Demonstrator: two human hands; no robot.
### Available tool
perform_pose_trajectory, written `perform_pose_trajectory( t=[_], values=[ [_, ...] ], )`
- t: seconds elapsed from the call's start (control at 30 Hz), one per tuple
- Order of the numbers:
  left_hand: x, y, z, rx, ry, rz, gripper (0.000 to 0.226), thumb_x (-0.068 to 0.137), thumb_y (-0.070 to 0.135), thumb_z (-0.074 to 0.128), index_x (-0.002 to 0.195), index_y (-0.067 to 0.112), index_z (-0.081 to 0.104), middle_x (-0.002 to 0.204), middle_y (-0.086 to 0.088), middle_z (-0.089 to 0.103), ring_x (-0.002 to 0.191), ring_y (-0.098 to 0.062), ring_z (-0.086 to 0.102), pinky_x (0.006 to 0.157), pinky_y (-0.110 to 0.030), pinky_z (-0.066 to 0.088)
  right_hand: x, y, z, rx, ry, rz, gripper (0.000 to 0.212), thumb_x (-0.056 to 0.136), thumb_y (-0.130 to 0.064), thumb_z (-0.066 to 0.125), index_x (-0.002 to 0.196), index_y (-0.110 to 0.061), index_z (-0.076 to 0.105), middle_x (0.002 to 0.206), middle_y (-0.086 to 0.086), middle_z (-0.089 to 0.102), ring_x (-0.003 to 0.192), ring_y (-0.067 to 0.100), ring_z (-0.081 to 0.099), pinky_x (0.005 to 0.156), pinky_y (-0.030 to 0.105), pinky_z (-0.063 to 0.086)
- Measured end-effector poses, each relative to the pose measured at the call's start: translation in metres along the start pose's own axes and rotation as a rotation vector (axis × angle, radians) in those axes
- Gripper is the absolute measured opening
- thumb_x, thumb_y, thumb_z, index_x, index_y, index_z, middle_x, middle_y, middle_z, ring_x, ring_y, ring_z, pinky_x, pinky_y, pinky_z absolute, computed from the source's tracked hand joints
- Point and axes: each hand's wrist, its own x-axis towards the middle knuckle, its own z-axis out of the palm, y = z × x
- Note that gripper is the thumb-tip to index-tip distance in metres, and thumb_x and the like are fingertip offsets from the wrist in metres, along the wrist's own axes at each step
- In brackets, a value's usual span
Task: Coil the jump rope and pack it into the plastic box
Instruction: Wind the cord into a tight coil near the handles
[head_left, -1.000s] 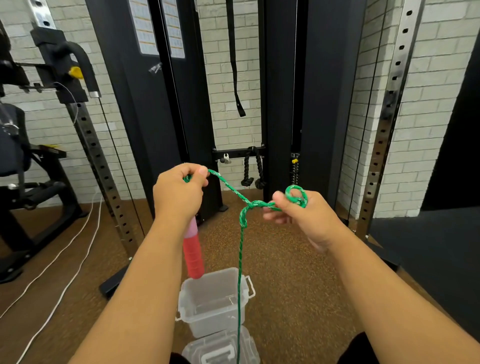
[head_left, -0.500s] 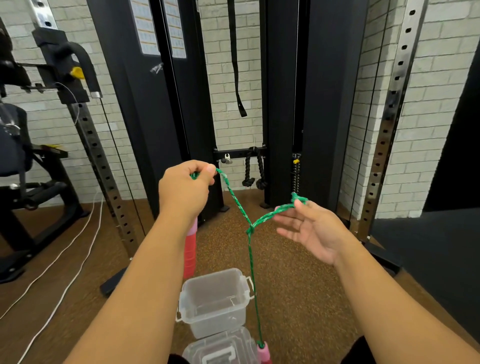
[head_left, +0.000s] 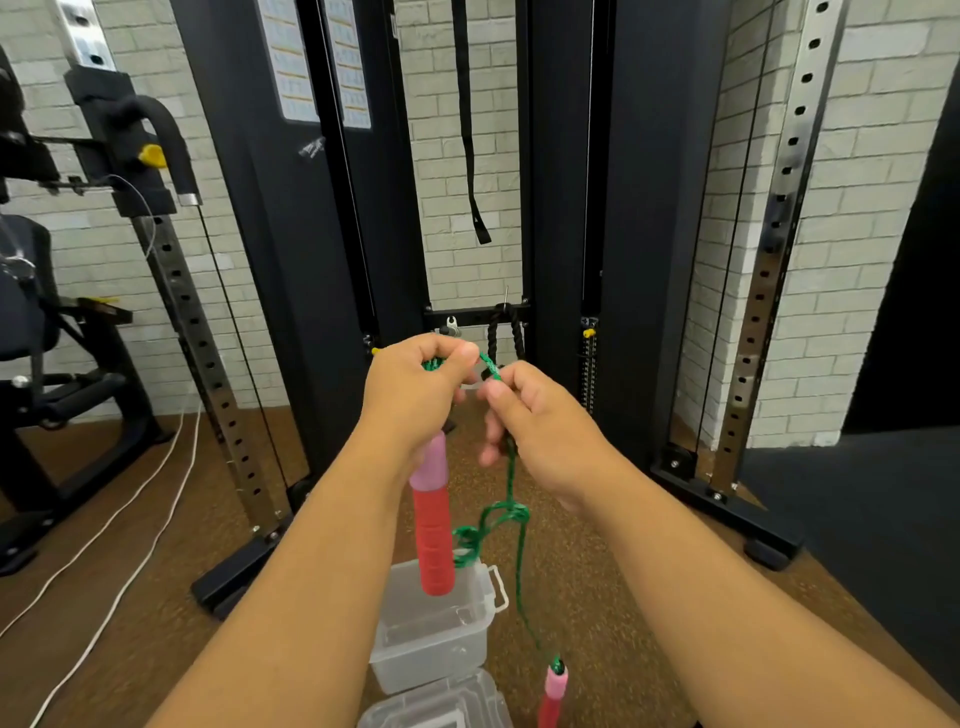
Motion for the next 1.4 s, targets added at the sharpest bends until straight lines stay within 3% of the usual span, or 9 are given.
perform_pose_trajectory(
  t=[0.2,0.33,0.5,0.6,0.7,0.97,1.07,1.17,1.4],
  values=[
    [0.004,0.005,-0.017,-0.582,-0.107,-0.162,0.039,0.101,0.034,0.038,0.129,0.012,0.055,0.110,-0.018,0.068,0.091,-0.024,0.064,0.081,-0.033,0.053,-0.018,0.003,0.004,-0.047,-0.214,-0.059,0.023,0.100,-0.025,0.046,0.086,-0.020,0.063,0.058,-0.010,0.051,0.054,0.006,0.043,0.055,0.024,0.036],
    [0.006,-0.004,-0.023,-0.432,-0.148,-0.077,0.052,0.102,0.047,0.023,0.144,0.020,0.041,0.116,-0.019,0.068,0.097,-0.024,0.066,0.088,-0.036,0.053,-0.021,-0.007,0.002,-0.382,-0.166,-0.291,0.018,0.096,-0.029,0.053,0.091,-0.022,0.068,0.078,-0.018,0.064,0.079,0.001,0.059,0.073,0.029,0.048],
    [-0.006,-0.015,-0.014,-0.295,-0.366,-0.025,0.050,0.103,0.046,0.019,0.141,0.027,0.045,0.107,0.008,0.063,0.079,0.012,0.067,0.064,-0.005,0.049,0.000,-0.038,-0.009,-0.526,-0.012,-0.480,0.014,0.095,-0.027,0.056,0.093,-0.020,0.068,0.081,-0.004,0.065,0.080,0.014,0.061,0.073,0.038,0.050],
    [-0.011,-0.018,-0.006,-0.315,-0.411,-0.018,0.053,0.103,0.049,0.019,0.136,0.025,0.052,0.108,-0.007,0.071,0.094,-0.020,0.068,0.085,-0.031,0.054,0.014,-0.043,-0.021,-0.537,0.047,-0.423,0.015,0.096,-0.027,0.054,0.096,-0.021,0.068,0.087,-0.004,0.068,0.080,0.012,0.063,0.070,0.031,0.051],
    [-0.016,-0.017,-0.003,-0.407,-0.489,-0.022,0.053,0.101,0.054,0.023,0.142,0.029,0.044,0.104,-0.021,0.065,0.087,-0.032,0.057,0.080,-0.042,0.048,0.023,-0.037,-0.030,-0.494,0.116,-0.310,0.017,0.096,-0.028,0.054,0.097,-0.020,0.068,0.081,-0.002,0.065,0.071,0.004,0.059,0.061,0.022,0.046],
    [-0.016,-0.004,-0.004,-0.532,-0.422,0.066,0.057,0.087,0.014,0.055,0.139,0.032,0.042,0.085,-0.018,0.067,0.065,-0.017,0.059,0.070,-0.027,0.052,0.024,0.009,-0.024,-0.333,0.138,-0.117,0.021,0.098,-0.033,0.049,0.081,-0.033,0.063,0.065,-0.010,0.055,0.060,0.006,0.047,0.058,0.023,0.040],
    [-0.014,-0.001,-0.006,-0.578,-0.348,0.102,0.062,0.090,-0.001,0.054,0.140,0.030,0.039,0.093,-0.019,0.069,0.075,-0.015,0.067,0.079,-0.028,0.054,0.014,0.018,-0.013,-0.378,0.094,-0.140,0.022,0.100,-0.030,0.045,0.109,-0.032,0.065,0.064,-0.013,0.053,0.053,0.000,0.044,0.053,0.019,0.038],
    [-0.011,-0.003,-0.008,-0.575,-0.304,0.103,0.071,0.091,-0.015,0.044,0.146,0.029,0.032,0.107,-0.014,0.072,0.092,-0.018,0.070,0.084,-0.029,0.056,0.002,0.023,-0.004,-0.501,0.031,-0.176,0.020,0.100,-0.031,0.042,0.102,-0.019,0.058,0.069,-0.005,0.057,0.057,0.010,0.050,0.056,0.035,0.043],
    [-0.006,-0.012,-0.014,-0.503,-0.286,0.088,0.058,0.103,0.008,0.030,0.147,0.043,0.021,0.125,-0.017,0.064,0.117,-0.025,0.063,0.102,-0.039,0.045,-0.012,0.014,-0.002,-0.904,-0.127,-0.360,0.018,0.099,-0.036,0.040,0.087,-0.022,0.039,0.071,-0.008,0.045,0.069,0.022,0.049,0.062,0.040,0.043]
  ],
)
